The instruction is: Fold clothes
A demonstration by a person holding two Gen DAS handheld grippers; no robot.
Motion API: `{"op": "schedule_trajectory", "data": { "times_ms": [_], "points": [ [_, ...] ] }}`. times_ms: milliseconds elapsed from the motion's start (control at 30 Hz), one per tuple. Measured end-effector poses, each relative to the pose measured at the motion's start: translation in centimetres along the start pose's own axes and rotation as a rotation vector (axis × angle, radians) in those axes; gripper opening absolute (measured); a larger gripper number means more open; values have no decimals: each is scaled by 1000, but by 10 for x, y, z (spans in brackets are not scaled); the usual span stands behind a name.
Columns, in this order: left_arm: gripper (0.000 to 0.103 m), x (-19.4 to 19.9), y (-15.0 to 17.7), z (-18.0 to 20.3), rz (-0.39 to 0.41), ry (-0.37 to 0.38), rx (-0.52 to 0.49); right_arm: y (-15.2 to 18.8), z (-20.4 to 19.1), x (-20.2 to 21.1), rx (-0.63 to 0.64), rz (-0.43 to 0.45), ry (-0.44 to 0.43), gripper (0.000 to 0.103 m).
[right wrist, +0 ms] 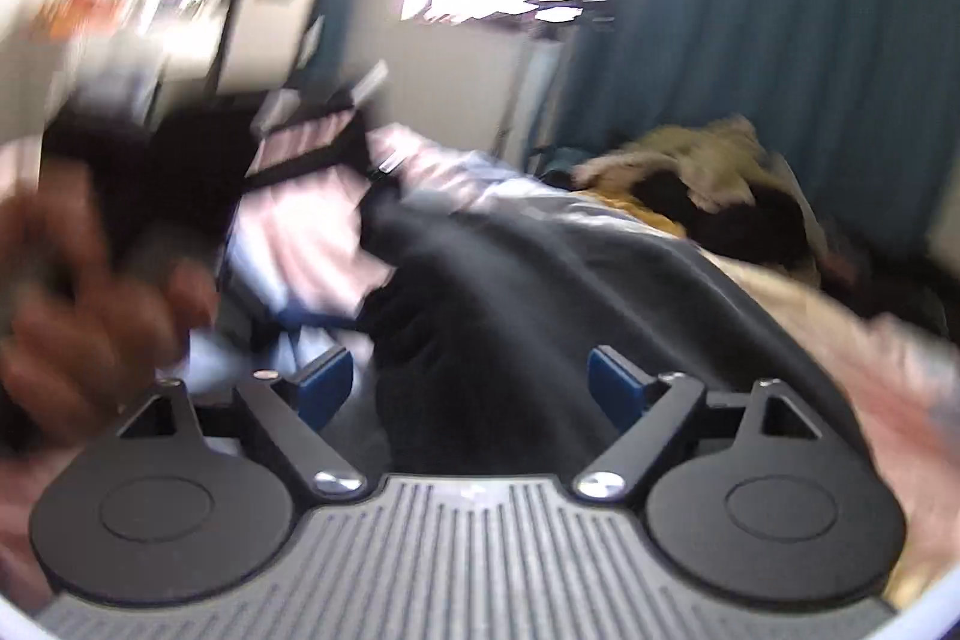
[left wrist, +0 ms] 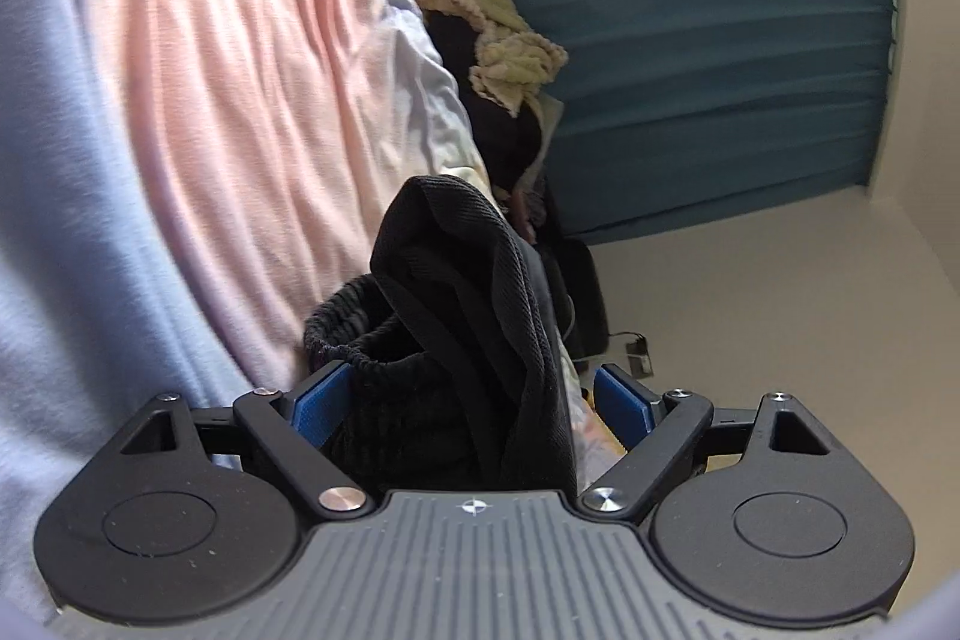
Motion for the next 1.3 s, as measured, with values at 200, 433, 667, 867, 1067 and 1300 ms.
{"op": "schedule_trajectory", "data": {
  "times_ms": [200,433,667,867,1067,1300],
  "points": [
    [88,-6,-2,5,-18,12,-14,32,-10,-37,283,-103,37,67],
    [97,-5,6,8,-52,3,83,2,45,-21,-51,-34,161,24],
    [103,-21,27,29,-92,45,29,-7,75,-8,-239,-7,186,23],
    [103,-39,28,27,-42,5,-10,2,58,-12,-214,-56,148,24],
    [99,-61,30,13,-55,-108,-118,5,42,-7,-145,-64,102,31],
    [64,-64,16,-16,-76,-222,-110,0,96,39,-791,78,-9,52]
  ]
}}
Point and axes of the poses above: each gripper's, at about its wrist camera, not at the fingertips, and x roughly against the way its jaws point, z to its right, y to its underside, the point moved 7 cm from there along -x, roughly the way its jaws point, and after that the axes turned 12 degrees about z, right-handed, at the moved point
